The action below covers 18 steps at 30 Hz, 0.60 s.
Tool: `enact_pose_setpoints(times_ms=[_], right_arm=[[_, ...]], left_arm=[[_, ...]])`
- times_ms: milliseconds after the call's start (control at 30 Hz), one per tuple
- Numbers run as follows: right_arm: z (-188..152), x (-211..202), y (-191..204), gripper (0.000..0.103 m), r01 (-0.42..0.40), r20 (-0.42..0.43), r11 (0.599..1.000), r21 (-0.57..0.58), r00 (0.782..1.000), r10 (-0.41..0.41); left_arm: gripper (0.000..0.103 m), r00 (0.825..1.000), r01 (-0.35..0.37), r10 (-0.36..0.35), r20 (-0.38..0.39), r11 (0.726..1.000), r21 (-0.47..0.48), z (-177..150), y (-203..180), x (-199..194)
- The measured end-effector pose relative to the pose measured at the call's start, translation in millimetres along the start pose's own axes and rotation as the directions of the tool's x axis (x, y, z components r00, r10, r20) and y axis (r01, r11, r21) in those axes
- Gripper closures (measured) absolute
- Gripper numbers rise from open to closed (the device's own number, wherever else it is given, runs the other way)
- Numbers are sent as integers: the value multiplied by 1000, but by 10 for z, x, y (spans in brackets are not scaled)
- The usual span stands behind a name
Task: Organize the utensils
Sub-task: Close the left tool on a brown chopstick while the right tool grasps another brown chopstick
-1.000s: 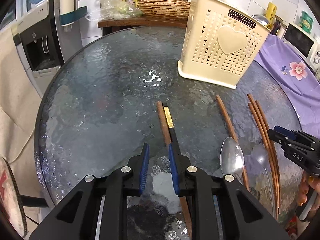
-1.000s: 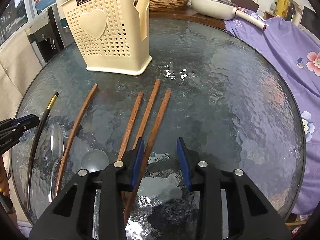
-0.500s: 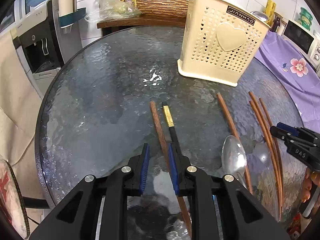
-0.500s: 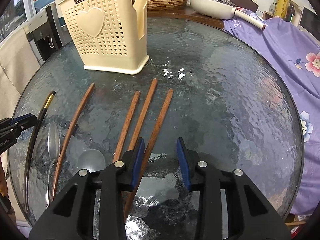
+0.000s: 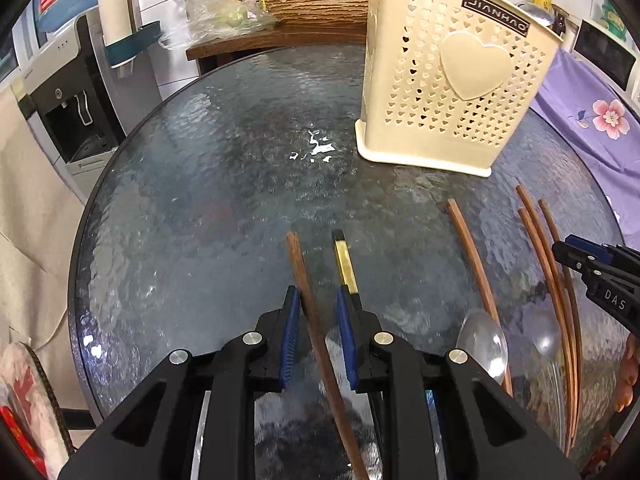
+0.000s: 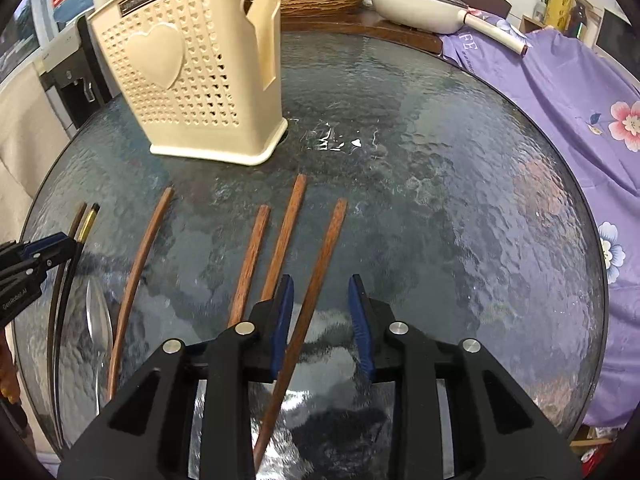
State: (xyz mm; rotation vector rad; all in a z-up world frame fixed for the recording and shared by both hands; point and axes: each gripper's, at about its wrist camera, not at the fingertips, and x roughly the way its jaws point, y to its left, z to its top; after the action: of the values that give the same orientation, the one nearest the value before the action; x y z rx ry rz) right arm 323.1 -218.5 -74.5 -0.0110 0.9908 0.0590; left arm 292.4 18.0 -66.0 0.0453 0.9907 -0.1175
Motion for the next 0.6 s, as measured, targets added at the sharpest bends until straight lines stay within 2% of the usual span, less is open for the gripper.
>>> enact_pose_setpoints(times_ms=[100,267,433,600], right_arm=[[58,33,12,75,10,-8,1000,14,1000,-10],[187,107,9,82,37,-31,998,45,999,-35],[264,162,-33,93,50,-46,996,76,998,-47],[320,204,-32,93,60,-55,996,71,997,-56]], left_arm=[[85,1000,-12,12,-6,1000,6,43,-11,25],[94,999,-36,36,-13,999,-1,118,6,70],[96,999,-43,43,-19,999,-6,158,12,91],[96,998,-59,58,-22,998,-8,202,6,123]])
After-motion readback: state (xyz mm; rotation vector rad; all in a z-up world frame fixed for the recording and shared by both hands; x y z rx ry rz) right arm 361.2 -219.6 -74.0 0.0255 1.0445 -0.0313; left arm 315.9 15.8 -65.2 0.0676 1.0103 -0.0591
